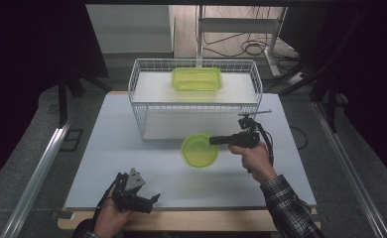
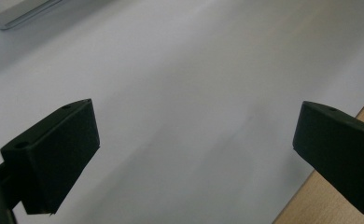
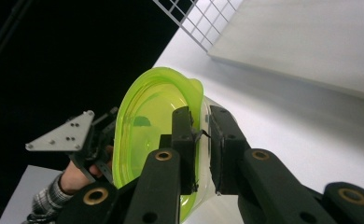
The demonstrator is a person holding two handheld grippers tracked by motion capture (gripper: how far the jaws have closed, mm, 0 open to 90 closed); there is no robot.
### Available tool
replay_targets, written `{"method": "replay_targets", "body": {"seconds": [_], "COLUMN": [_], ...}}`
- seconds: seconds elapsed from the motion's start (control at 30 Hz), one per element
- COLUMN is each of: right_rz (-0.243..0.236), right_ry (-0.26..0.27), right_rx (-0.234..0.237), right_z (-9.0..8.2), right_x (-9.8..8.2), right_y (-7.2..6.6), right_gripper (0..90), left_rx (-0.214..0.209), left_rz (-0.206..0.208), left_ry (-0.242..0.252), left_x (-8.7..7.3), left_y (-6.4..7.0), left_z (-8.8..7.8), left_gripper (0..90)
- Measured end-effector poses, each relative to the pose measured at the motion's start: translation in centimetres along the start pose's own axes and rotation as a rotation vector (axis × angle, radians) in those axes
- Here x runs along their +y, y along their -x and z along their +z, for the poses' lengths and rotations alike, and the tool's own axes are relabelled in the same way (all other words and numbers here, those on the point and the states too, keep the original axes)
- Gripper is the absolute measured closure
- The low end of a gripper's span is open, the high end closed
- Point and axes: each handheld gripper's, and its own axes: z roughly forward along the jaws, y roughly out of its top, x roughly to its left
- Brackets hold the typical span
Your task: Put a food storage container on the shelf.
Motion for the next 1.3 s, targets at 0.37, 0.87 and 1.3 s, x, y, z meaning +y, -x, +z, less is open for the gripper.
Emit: {"method": "replay_targets", "body": {"seconds": [0.37, 0.87, 1.3], "right_rz": [-0.016, -0.026, -0.06], "right_ry": [0.031, 0.1, 0.157], "right_rx": [0.004, 0.011, -0.004], "right_z": [-0.9, -2.4, -3.9], "right_x": [1.9, 5.0, 8.3], "right_y": [-1.3, -3.4, -5.8], "right_gripper": [81.3, 81.3, 81.3], "left_rx": [0.002, 0.003, -0.001], "left_rz": [0.004, 0.003, 0.0], "left_ry": [-0.003, 0.007, 0.01], "left_x": [0.0, 0.0, 0.0], "left_y": [0.0, -0.1, -0.1], "left_z": [0.0, 0.0, 0.0], "left_gripper": [0.3, 0.2, 0.2]}}
